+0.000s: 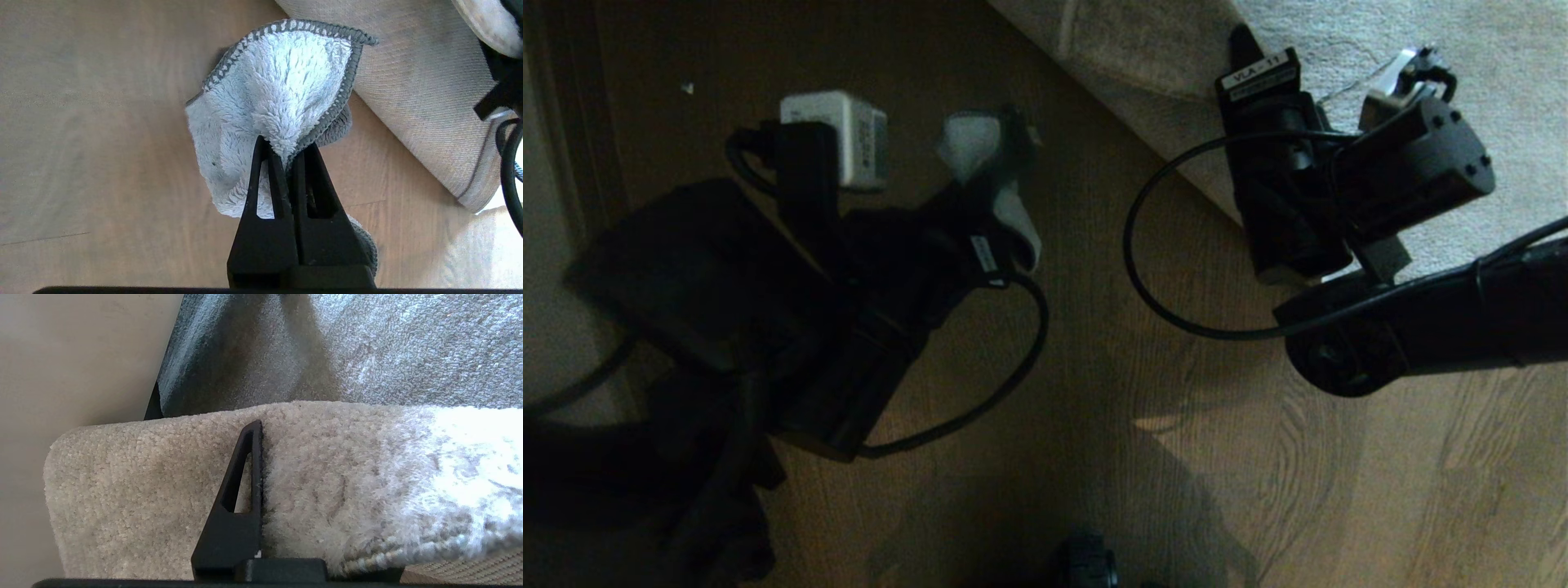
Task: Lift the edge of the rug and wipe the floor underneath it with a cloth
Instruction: Wipe the floor under the carpet with a rag
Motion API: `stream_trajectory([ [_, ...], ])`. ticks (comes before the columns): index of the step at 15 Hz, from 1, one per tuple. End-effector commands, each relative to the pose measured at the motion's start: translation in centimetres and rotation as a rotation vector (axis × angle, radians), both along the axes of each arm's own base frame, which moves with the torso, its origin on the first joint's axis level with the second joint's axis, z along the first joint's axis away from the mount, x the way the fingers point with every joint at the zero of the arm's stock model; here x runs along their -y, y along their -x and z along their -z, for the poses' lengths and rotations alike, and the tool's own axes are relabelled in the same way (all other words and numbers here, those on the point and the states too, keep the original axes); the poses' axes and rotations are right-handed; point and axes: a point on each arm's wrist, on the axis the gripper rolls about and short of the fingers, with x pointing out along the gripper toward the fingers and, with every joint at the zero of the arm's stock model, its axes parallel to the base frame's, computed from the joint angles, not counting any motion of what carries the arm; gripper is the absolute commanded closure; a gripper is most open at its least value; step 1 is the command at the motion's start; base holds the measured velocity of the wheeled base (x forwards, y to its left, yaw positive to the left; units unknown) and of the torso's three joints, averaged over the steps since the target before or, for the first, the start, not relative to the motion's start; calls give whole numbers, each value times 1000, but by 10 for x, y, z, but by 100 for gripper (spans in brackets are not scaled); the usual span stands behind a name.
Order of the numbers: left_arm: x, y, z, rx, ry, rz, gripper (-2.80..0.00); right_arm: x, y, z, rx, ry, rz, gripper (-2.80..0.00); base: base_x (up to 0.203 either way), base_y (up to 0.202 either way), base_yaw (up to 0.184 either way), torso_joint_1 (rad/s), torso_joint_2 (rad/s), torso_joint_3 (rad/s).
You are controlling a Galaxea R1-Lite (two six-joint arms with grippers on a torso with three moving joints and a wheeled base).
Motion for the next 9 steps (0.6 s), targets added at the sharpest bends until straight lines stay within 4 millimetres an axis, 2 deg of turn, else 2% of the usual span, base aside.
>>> stream_trajectory([
  [1, 16, -10, 19, -12, -16, 11, 0, 2, 3, -4, 43, -32, -1, 0, 0, 0, 0, 0, 0, 0],
  [3, 21, -16, 23, -13, -16, 9, 0, 2, 3, -4, 41, -31, 0, 0, 0, 0, 0, 0, 0, 0],
  [9, 40, -38, 12, 38, 20, -6, 0, 3, 4, -5, 45, -30, 4, 0, 0, 0, 0, 0, 0, 0],
])
